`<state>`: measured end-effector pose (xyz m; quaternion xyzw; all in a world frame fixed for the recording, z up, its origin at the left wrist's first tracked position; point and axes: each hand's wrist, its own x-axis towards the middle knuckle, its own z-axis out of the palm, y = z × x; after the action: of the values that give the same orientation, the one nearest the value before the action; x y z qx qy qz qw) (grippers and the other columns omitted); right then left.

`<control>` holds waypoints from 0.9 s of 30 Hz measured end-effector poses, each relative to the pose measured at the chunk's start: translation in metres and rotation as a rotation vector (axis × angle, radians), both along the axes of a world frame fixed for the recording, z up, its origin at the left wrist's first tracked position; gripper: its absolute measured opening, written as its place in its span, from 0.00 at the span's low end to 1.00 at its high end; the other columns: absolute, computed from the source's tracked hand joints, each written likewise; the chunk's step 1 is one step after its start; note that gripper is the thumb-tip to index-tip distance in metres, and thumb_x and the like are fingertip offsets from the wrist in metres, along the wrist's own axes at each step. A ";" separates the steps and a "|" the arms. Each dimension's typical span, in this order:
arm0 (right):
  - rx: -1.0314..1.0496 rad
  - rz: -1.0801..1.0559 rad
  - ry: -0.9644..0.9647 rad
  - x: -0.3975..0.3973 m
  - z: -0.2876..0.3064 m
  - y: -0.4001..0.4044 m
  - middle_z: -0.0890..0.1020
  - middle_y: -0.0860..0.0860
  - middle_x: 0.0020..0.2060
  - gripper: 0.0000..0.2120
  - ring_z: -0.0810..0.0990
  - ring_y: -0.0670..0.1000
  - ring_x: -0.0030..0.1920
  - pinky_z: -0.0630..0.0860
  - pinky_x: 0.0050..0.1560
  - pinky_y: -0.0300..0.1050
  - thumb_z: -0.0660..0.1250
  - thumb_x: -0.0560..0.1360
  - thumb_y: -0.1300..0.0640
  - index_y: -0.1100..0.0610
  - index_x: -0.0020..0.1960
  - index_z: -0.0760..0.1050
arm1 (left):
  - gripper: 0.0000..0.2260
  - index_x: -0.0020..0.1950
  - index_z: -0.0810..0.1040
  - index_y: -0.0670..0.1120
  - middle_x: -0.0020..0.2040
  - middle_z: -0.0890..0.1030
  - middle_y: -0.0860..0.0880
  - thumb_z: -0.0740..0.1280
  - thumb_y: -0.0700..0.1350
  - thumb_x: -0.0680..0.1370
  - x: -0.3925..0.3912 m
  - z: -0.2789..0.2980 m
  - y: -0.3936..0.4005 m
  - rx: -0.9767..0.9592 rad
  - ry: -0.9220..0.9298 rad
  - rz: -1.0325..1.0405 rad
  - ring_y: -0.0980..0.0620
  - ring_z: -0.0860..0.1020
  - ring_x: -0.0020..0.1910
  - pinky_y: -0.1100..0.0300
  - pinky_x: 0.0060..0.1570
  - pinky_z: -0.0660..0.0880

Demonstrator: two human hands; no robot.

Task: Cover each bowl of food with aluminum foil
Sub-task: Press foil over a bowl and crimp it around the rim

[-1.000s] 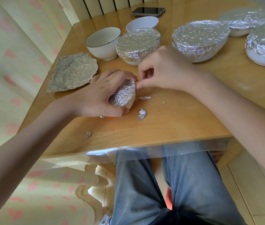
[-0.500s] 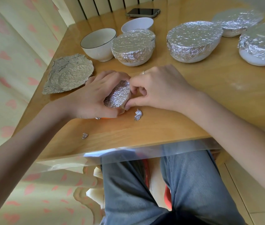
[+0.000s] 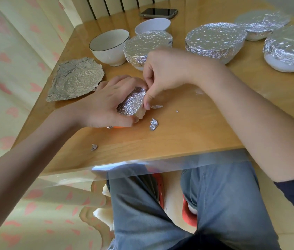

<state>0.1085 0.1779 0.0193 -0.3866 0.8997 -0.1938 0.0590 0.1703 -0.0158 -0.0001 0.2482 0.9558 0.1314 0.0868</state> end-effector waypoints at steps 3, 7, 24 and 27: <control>-0.003 -0.007 -0.016 0.000 -0.002 0.002 0.75 0.44 0.21 0.23 0.70 0.43 0.25 0.63 0.26 0.37 0.77 0.54 0.35 0.54 0.28 0.77 | 0.32 0.67 0.60 0.63 0.65 0.63 0.61 0.62 0.64 0.63 0.001 0.001 0.000 -0.011 0.000 0.005 0.58 0.58 0.70 0.51 0.66 0.56; -0.085 -0.066 0.020 0.017 -0.014 0.024 0.76 0.44 0.23 0.18 0.73 0.41 0.28 0.67 0.29 0.40 0.76 0.59 0.37 0.51 0.32 0.78 | 0.36 0.71 0.57 0.63 0.71 0.63 0.58 0.61 0.65 0.63 0.002 0.007 0.000 -0.060 -0.006 -0.004 0.59 0.56 0.73 0.46 0.73 0.52; -0.106 -0.275 0.229 0.058 -0.041 0.006 0.79 0.45 0.40 0.21 0.77 0.49 0.47 0.62 0.39 0.43 0.68 0.66 0.32 0.46 0.48 0.75 | 0.33 0.67 0.48 0.80 0.78 0.49 0.64 0.59 0.73 0.65 0.006 0.006 -0.007 -0.137 -0.016 -0.017 0.58 0.46 0.77 0.36 0.72 0.54; -0.158 -0.246 0.169 0.055 -0.041 0.007 0.75 0.44 0.34 0.16 0.75 0.48 0.41 0.63 0.37 0.42 0.71 0.66 0.36 0.47 0.42 0.75 | 0.31 0.67 0.52 0.77 0.78 0.52 0.62 0.59 0.72 0.66 0.005 0.005 -0.007 -0.123 -0.004 -0.011 0.55 0.49 0.76 0.35 0.70 0.57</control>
<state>0.1632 0.1847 -0.0213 -0.2920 0.9240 -0.2364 -0.0716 0.1752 -0.0228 0.0050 0.2473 0.9605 0.0724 0.1046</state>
